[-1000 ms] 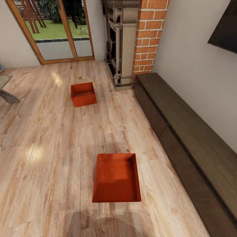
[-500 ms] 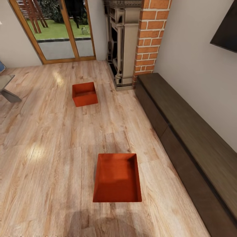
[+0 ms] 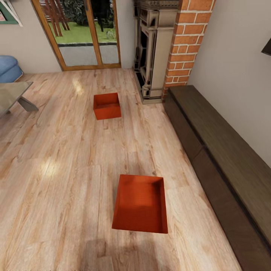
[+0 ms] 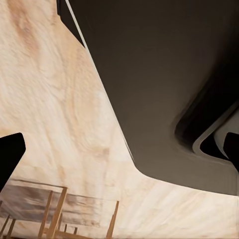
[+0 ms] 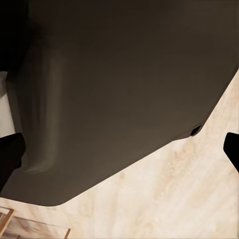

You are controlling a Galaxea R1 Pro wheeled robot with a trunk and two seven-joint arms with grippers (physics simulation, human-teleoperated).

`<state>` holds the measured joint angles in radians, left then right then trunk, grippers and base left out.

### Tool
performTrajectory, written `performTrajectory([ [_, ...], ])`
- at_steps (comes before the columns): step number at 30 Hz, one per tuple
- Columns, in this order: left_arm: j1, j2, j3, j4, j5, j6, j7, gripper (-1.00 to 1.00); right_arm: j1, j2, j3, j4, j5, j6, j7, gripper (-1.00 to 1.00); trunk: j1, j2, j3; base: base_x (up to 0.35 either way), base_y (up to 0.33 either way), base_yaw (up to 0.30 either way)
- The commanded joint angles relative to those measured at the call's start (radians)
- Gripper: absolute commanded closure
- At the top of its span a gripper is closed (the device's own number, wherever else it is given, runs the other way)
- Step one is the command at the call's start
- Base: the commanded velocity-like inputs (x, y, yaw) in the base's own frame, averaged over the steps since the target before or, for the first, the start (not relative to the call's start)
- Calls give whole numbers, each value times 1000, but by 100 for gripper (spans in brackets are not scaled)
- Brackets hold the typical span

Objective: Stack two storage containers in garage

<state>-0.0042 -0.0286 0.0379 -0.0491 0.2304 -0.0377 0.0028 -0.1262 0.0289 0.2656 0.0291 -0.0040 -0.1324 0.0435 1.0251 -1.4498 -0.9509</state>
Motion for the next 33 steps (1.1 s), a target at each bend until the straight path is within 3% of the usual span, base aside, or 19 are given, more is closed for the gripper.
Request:
performTrajectory([
  [1,0,-1,3,1,3,-3,0,-100,-1,0,1,3,-1,-6,2,-100,0,0,0,0,0,24],
  [33,-1,5,-1,2,1,-2,2,-100,-1,-6,1,2,15,-9,8,-100,0,0,0,0,0,2],
])
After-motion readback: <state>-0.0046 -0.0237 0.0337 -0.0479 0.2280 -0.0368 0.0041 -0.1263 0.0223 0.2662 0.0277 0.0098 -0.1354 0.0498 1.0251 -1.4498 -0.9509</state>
